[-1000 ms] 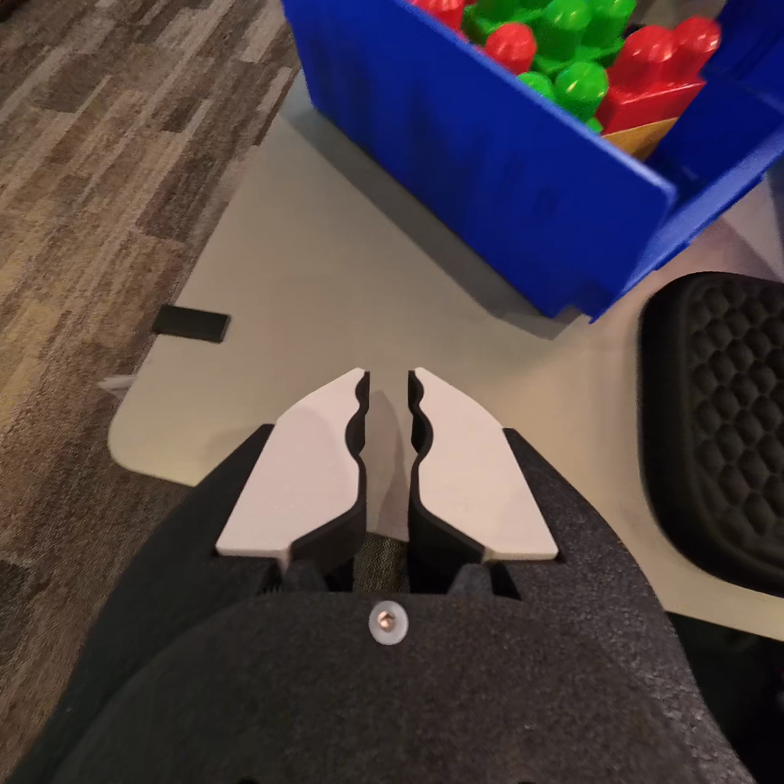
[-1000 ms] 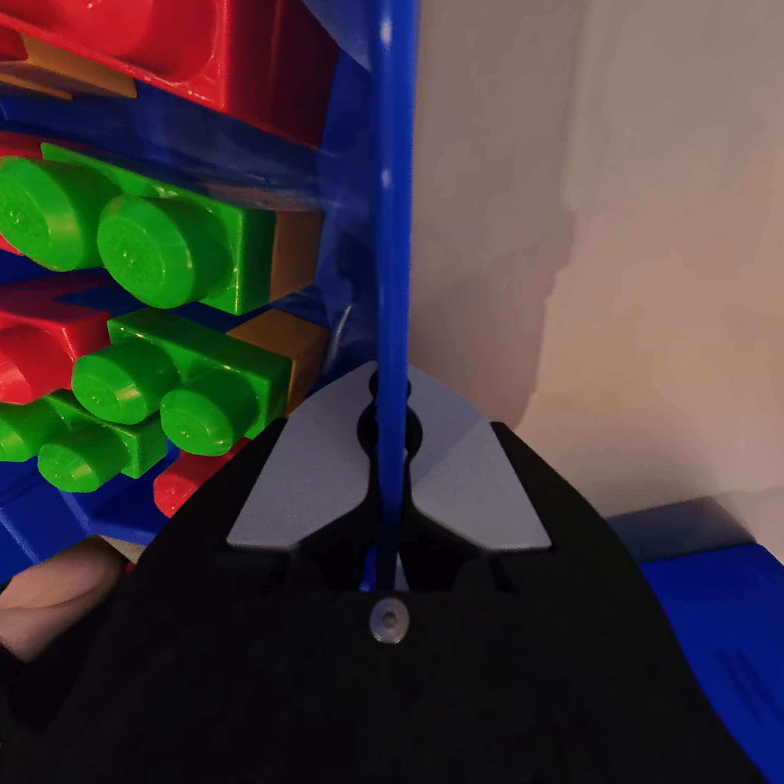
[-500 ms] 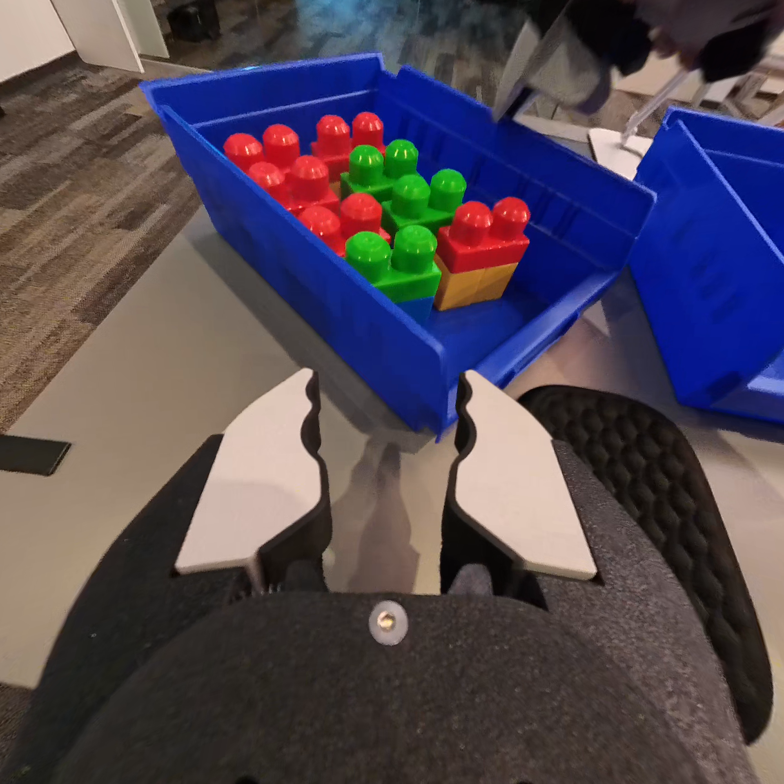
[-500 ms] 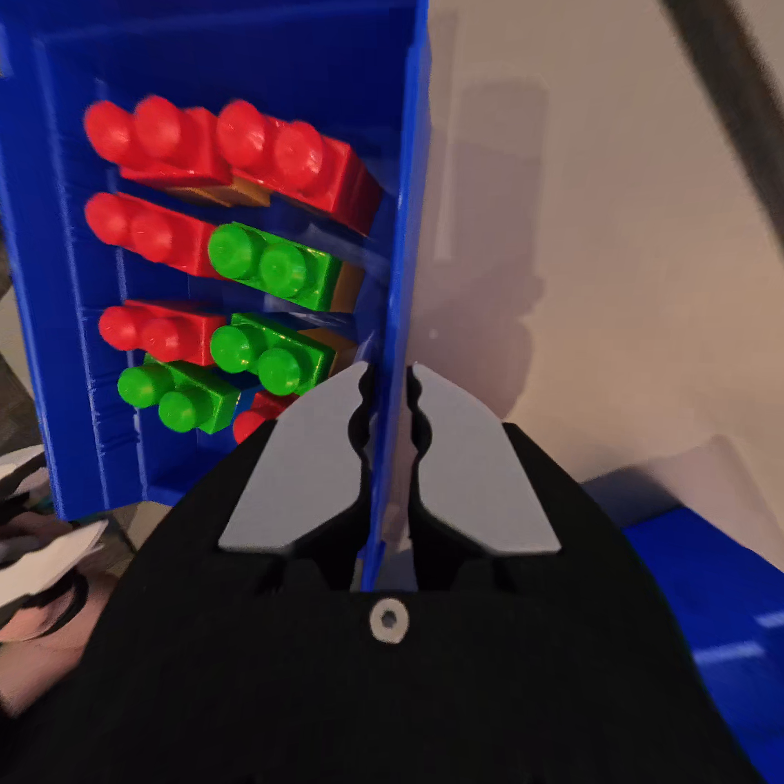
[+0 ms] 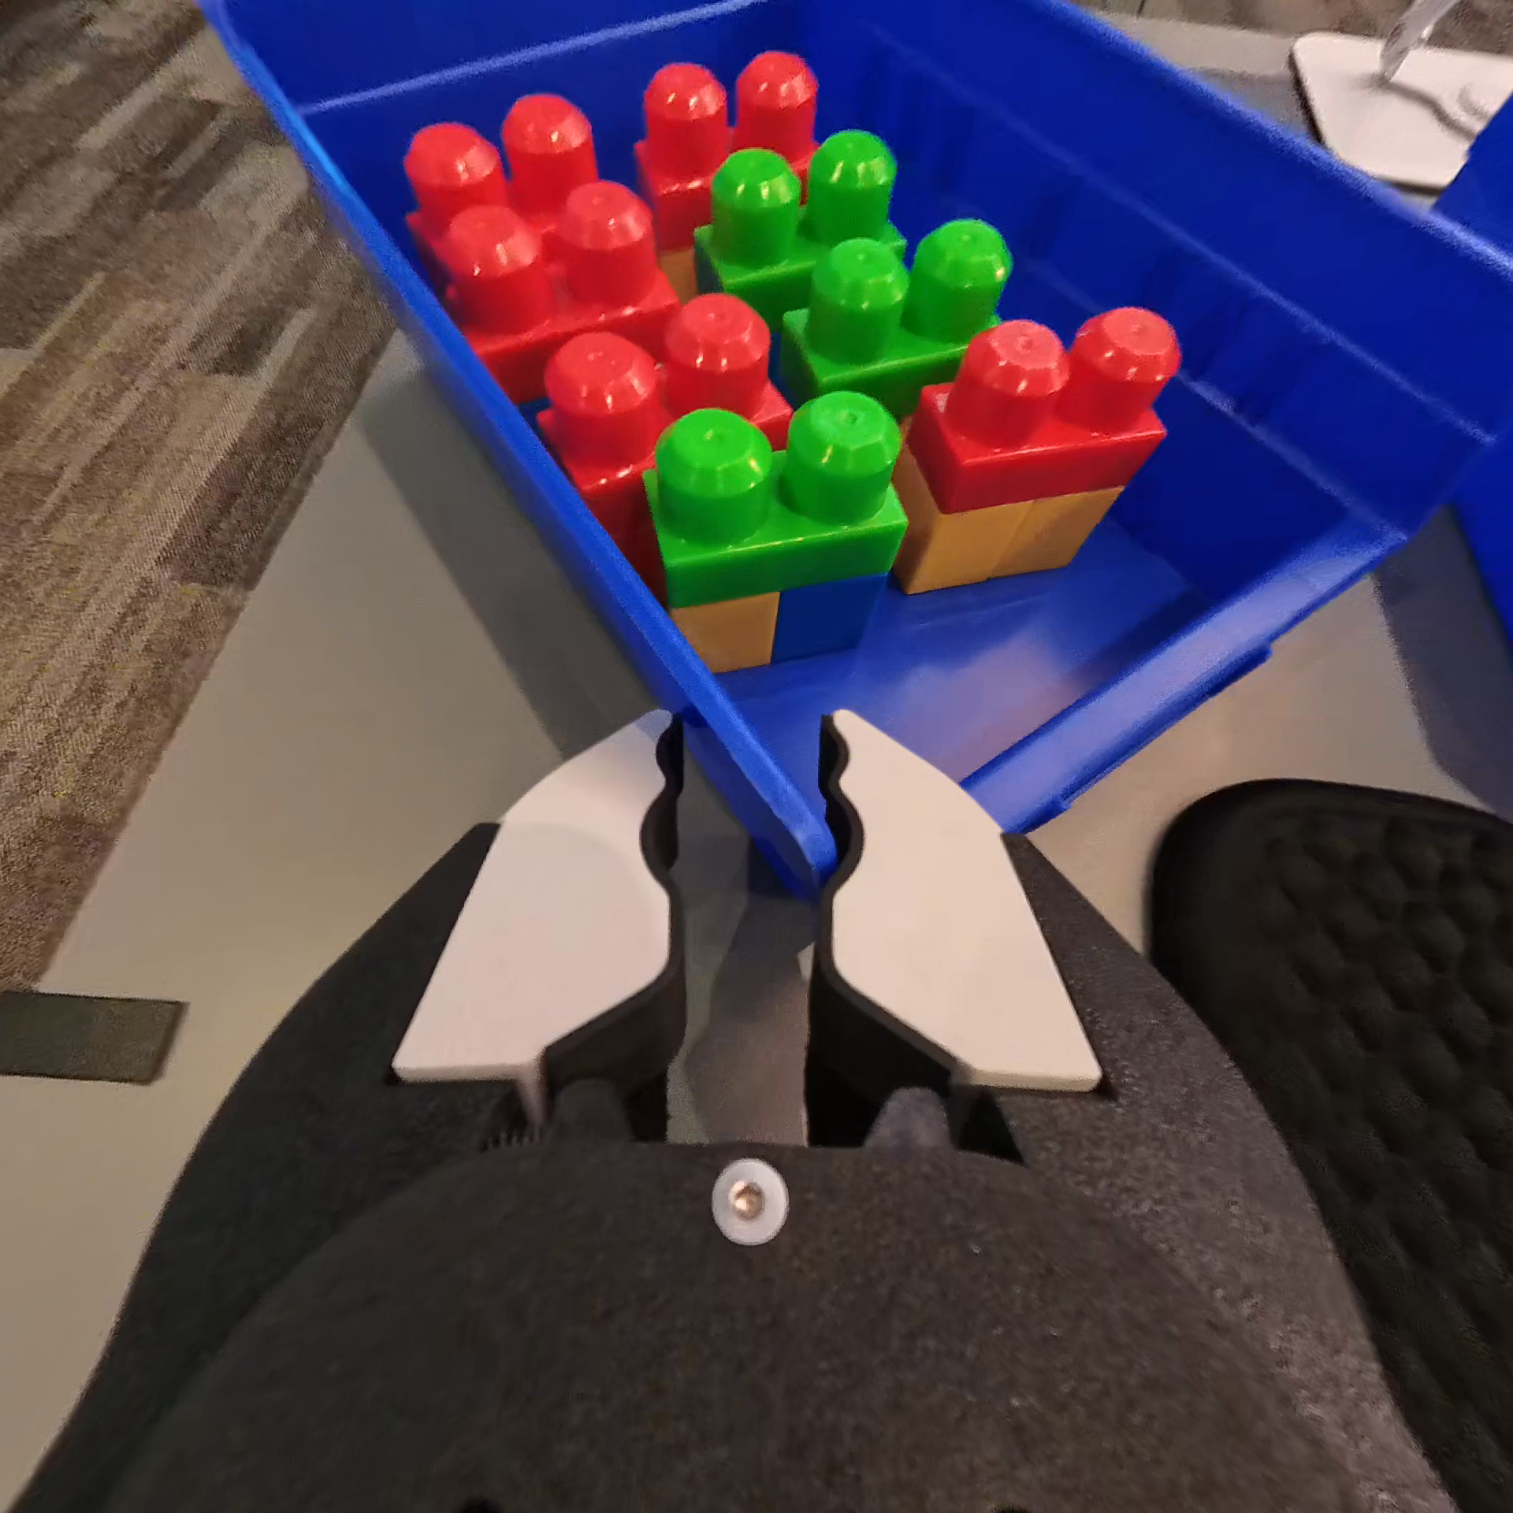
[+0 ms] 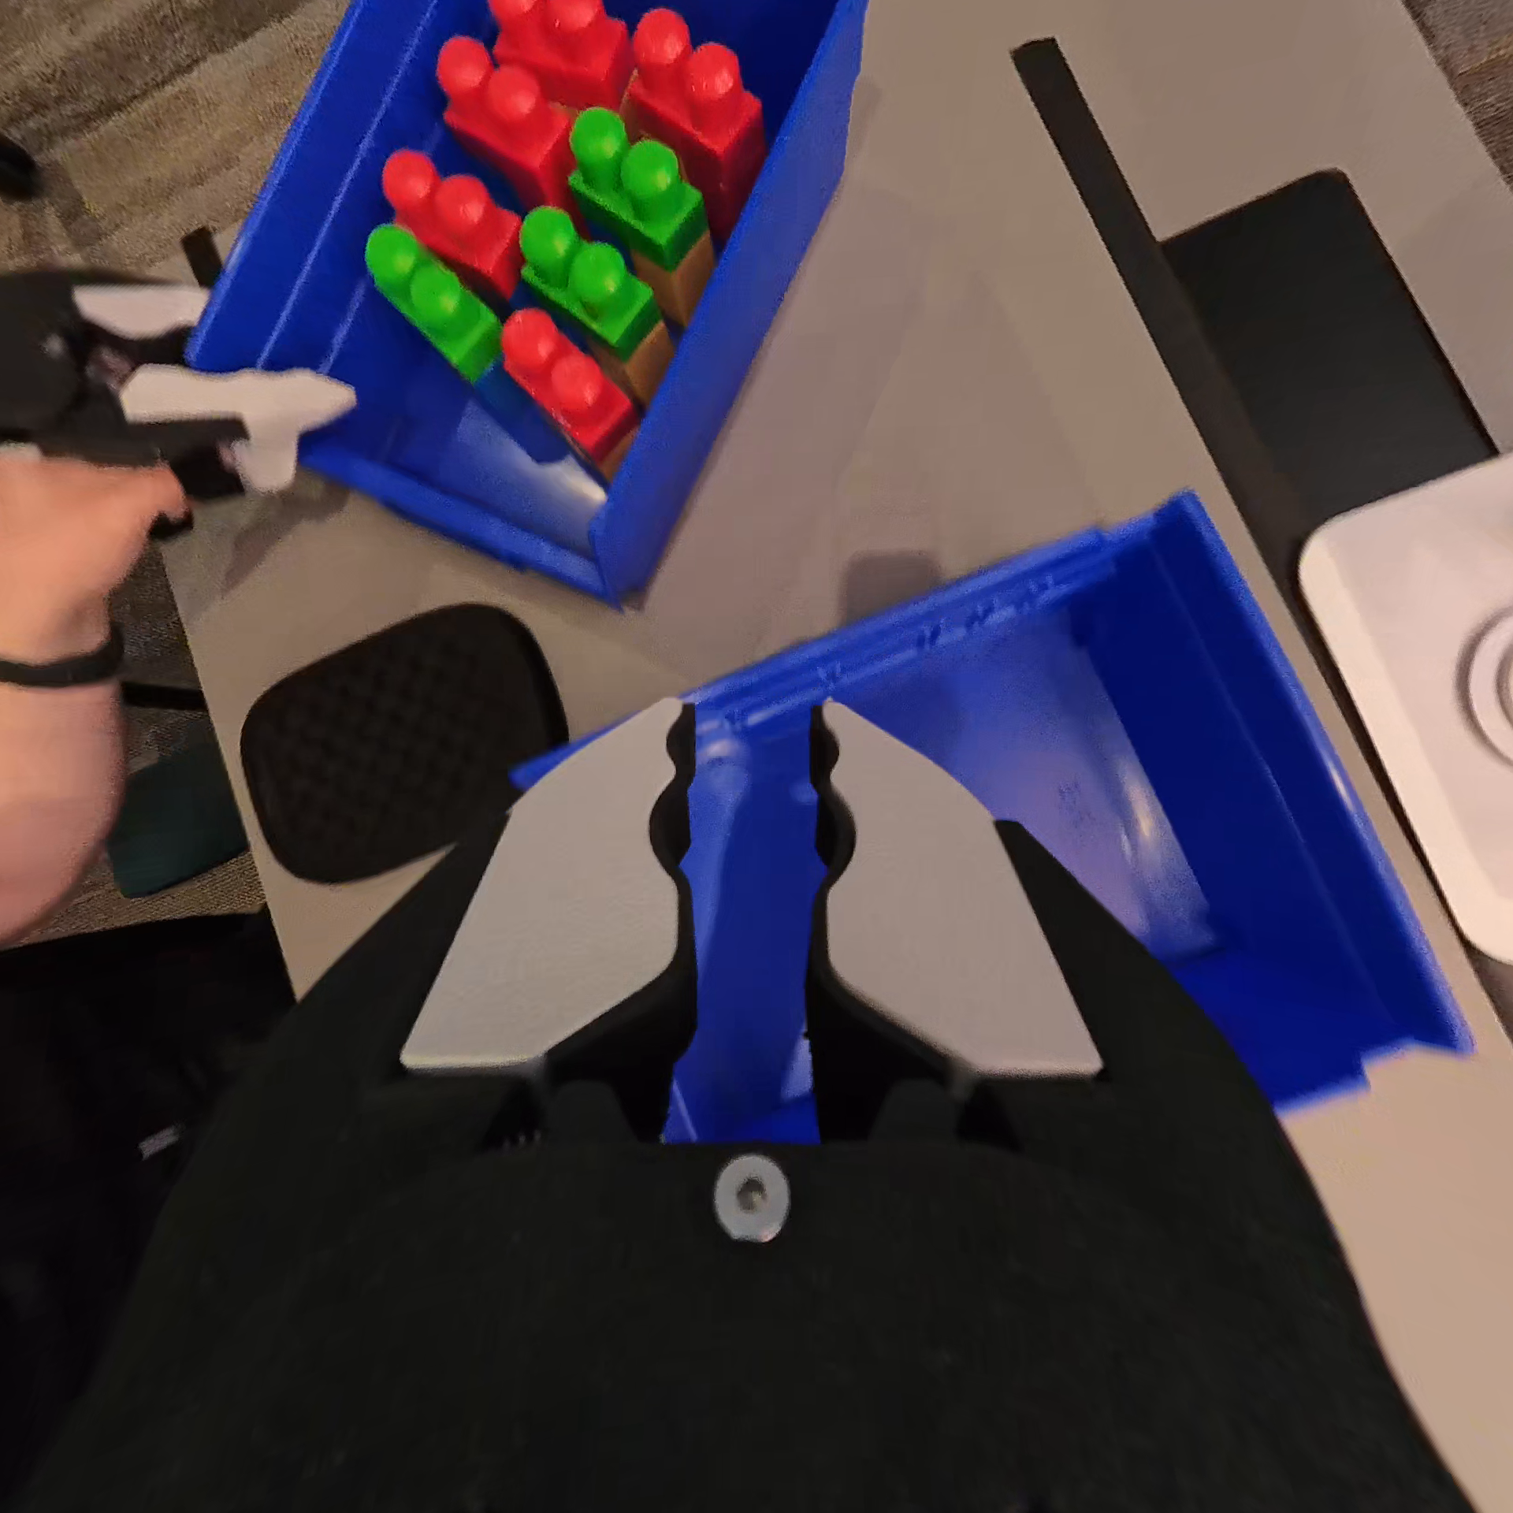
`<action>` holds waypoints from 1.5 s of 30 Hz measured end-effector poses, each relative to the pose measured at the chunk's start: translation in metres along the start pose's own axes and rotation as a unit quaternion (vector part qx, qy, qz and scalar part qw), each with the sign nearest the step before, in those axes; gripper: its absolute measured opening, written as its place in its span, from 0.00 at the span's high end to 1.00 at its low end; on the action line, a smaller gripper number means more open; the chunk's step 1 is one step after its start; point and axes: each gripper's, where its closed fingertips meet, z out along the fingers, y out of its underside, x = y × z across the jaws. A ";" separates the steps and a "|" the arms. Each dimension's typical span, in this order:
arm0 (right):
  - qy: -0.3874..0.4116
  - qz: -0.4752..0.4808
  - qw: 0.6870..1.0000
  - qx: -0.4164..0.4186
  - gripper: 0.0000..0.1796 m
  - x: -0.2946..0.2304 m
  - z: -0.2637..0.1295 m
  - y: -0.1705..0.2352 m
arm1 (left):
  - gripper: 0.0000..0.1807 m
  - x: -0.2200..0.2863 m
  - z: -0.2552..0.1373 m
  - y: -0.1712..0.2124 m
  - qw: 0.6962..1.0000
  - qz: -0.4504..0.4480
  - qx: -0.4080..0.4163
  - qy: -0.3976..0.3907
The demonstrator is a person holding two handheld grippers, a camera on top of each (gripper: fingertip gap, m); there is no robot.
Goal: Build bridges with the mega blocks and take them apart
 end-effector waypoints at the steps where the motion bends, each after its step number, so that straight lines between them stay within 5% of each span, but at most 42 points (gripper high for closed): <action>1: 0.003 0.002 1.000 0.006 0.85 0.001 -0.012 0.012 | 0.84 -0.009 0.001 0.000 1.000 0.003 -0.011 0.002; 12: 0.038 0.063 0.997 0.032 0.85 0.027 -0.092 0.126 | 0.96 -0.102 0.020 -0.015 0.992 0.070 -0.100 -0.023; 22: 0.039 0.104 0.994 0.011 0.87 0.018 -0.110 0.191 | 0.88 -0.104 0.013 -0.064 0.984 -0.085 -0.090 0.128; 30: -0.042 0.128 0.989 0.054 0.87 -0.009 -0.113 0.186 | 0.94 -0.108 0.032 -0.053 0.960 -0.043 -0.266 0.080; 37: -0.038 0.129 0.989 0.068 0.88 -0.011 -0.117 0.185 | 0.96 -0.110 0.050 -0.034 0.938 -0.028 -0.343 0.048; 45: -0.027 0.125 0.990 0.062 0.88 -0.015 -0.120 0.196 | 0.93 -0.114 0.054 -0.028 0.914 0.111 -0.386 0.054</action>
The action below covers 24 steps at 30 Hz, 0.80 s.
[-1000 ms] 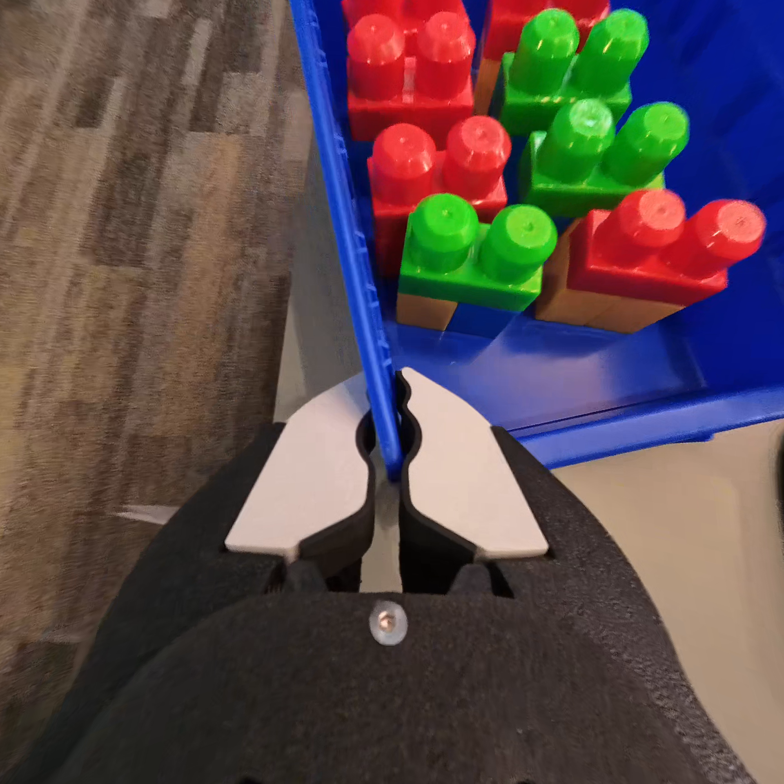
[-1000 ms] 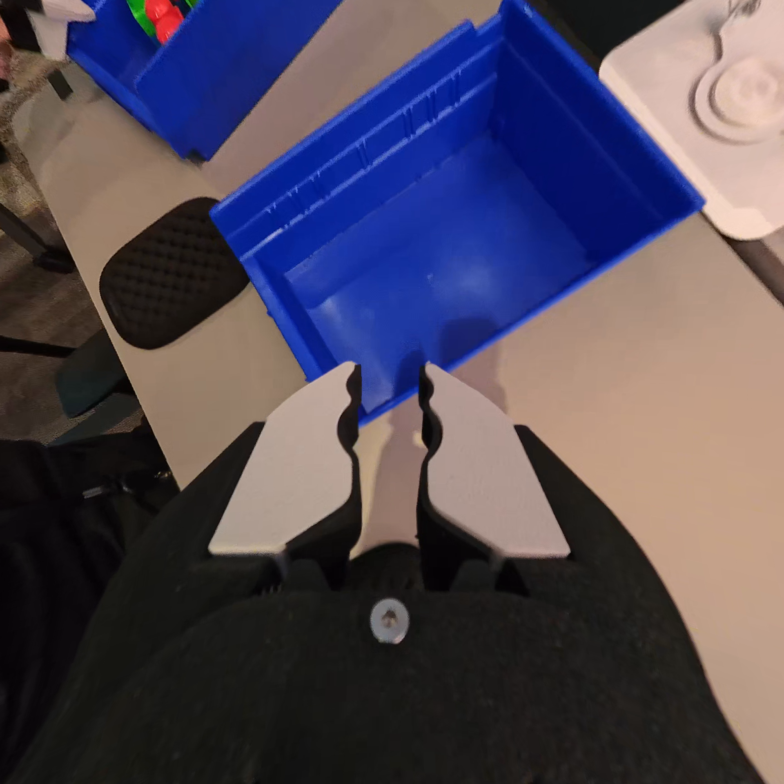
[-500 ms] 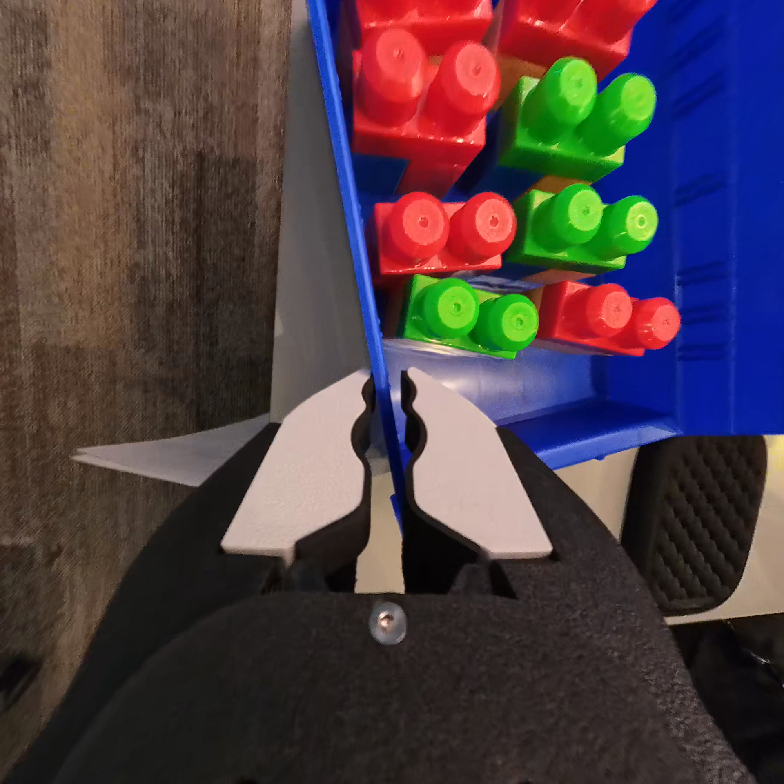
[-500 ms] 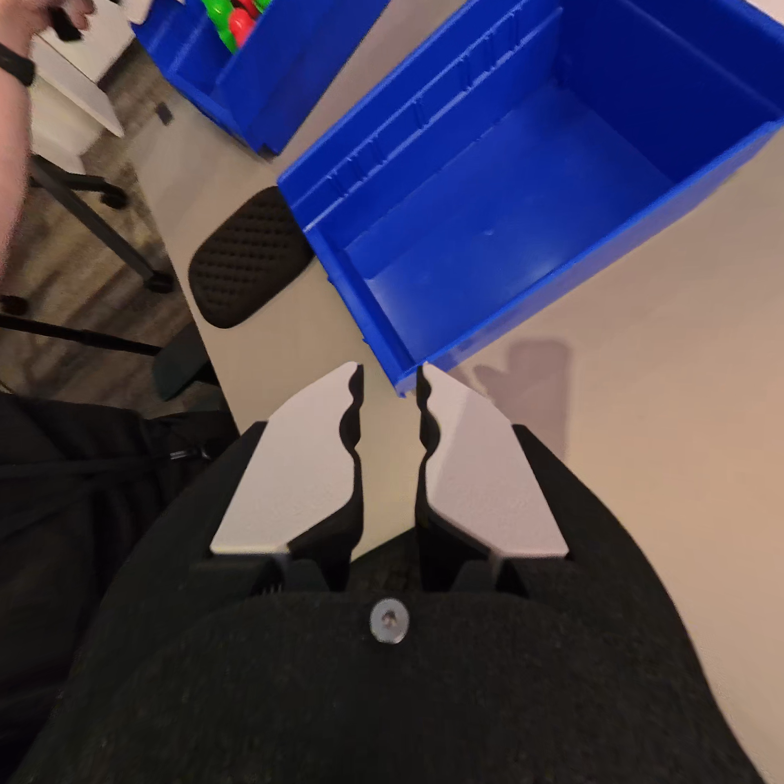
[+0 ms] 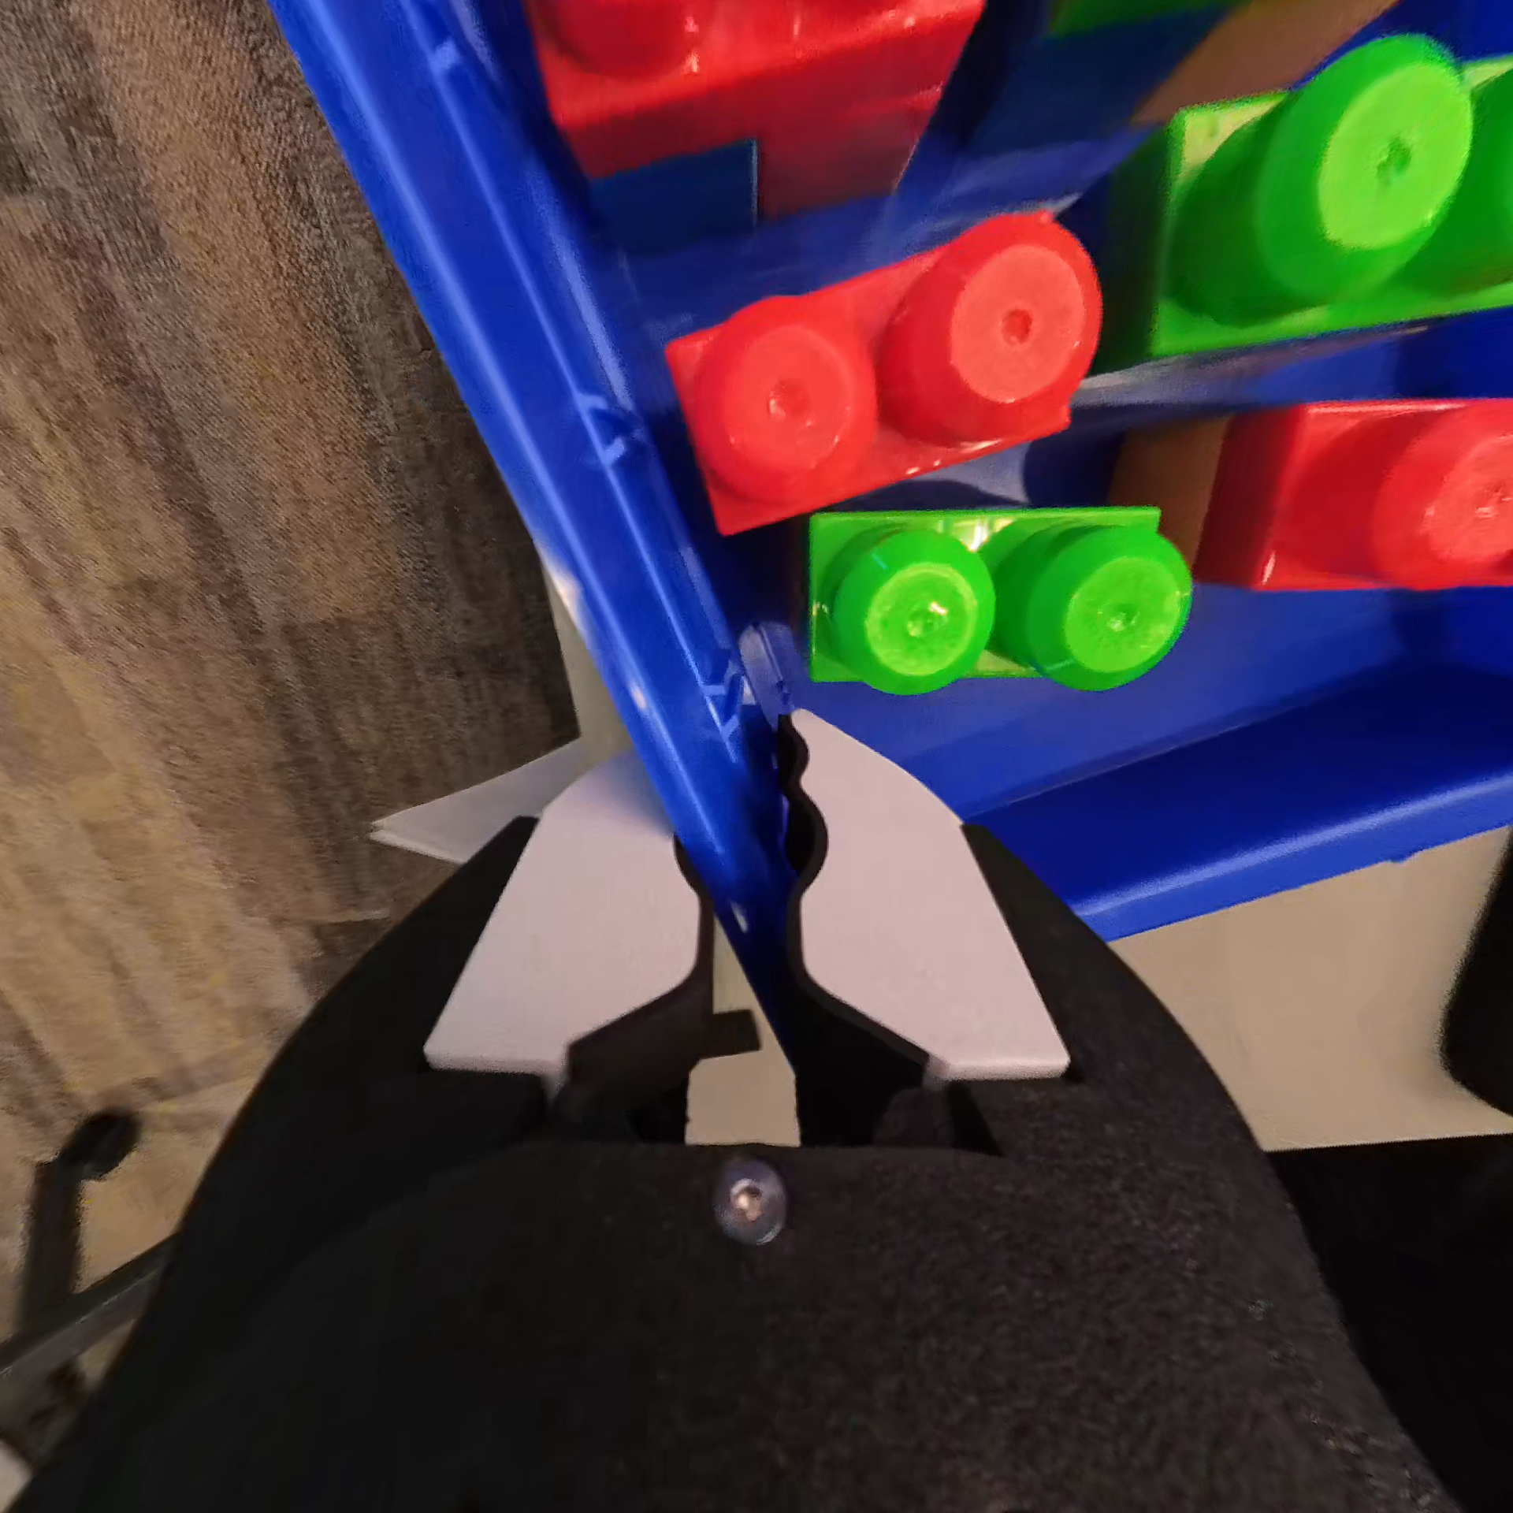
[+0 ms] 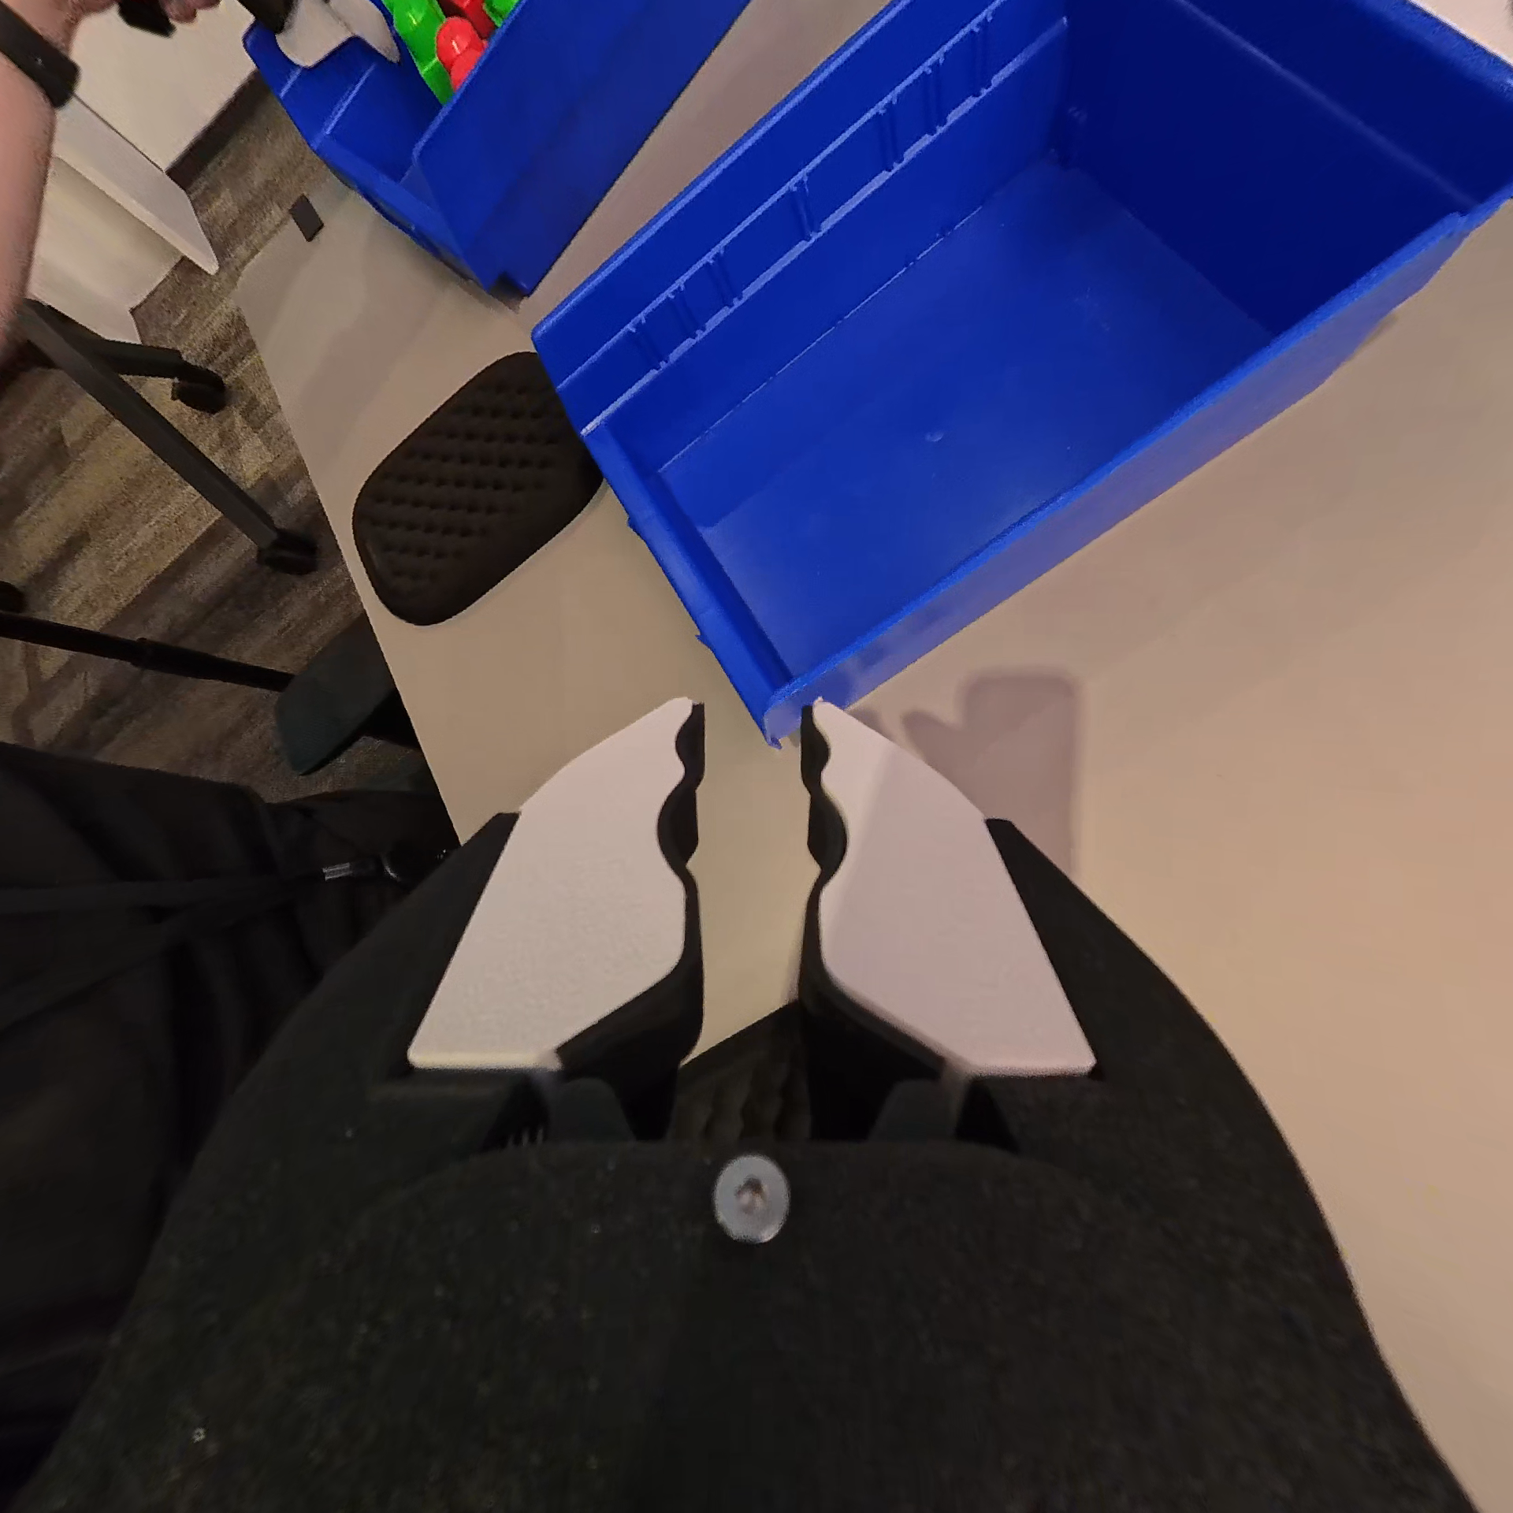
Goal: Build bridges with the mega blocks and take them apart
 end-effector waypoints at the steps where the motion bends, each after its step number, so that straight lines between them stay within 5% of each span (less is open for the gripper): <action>1: 0.000 0.000 1.000 0.001 0.88 0.000 0.000 0.001 | 0.92 -0.004 0.000 0.000 1.000 0.008 -0.007 -0.008; 17: 0.023 0.016 0.999 0.016 0.88 0.007 -0.002 0.005 | 0.86 -0.040 0.006 -0.028 0.990 0.125 -0.023 -0.058; 21: 0.078 -0.021 0.989 0.121 0.92 0.020 -0.012 -0.020 | 0.85 -0.042 0.006 -0.029 0.990 0.122 -0.013 -0.066; 24: 0.182 -0.105 0.933 0.293 0.95 0.036 -0.052 -0.057 | 0.86 -0.038 0.006 -0.035 0.995 0.083 0.029 -0.041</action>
